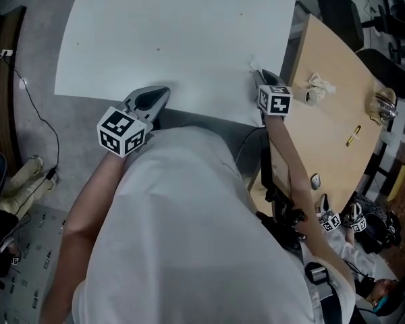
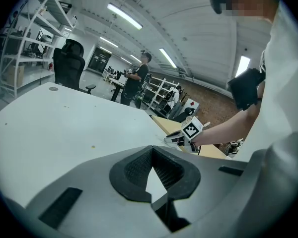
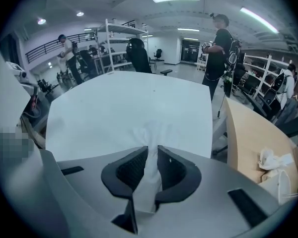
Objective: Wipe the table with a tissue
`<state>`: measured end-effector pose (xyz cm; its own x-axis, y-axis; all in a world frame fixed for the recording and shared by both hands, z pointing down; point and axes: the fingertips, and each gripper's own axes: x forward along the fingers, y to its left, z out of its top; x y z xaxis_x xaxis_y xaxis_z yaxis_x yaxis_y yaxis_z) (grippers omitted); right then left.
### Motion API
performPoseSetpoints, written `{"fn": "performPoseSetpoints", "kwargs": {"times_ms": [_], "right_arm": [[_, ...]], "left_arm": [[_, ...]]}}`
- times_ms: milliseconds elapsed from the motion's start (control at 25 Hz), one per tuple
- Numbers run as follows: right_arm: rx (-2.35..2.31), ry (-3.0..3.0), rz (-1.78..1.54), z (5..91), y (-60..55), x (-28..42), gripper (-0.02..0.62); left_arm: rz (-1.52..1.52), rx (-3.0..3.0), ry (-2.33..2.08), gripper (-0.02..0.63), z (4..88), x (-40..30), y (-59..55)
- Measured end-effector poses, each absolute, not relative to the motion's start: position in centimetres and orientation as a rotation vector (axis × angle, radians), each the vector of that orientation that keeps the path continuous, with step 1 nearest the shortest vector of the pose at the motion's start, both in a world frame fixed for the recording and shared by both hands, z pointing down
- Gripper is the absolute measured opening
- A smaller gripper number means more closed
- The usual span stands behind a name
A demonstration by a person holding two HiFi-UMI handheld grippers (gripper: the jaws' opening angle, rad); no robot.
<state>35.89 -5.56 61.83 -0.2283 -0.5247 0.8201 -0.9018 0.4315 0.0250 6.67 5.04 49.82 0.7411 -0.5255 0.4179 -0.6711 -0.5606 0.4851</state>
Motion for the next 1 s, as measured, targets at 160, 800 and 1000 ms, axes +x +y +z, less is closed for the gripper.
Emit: {"fn": "performPoseSetpoints", "kwargs": {"times_ms": [160,800,1000], "right_arm": [[1.215,-1.885,0.607,61.7,-5.5,35.7,0.066],[1.226,-1.886,0.545,61.5,-4.9,33.9,0.064],[1.215,-1.890,0.528,61.5,-4.0,32.6,0.064]], "left_arm": [[0.310,2.313,-0.877,0.005,49.6,7.0,5.1],[0.343,2.348,-0.827,0.005,49.0,7.0,4.5],[0.352,2.357,-0.819,0.005,48.9,6.4,4.2]]}}
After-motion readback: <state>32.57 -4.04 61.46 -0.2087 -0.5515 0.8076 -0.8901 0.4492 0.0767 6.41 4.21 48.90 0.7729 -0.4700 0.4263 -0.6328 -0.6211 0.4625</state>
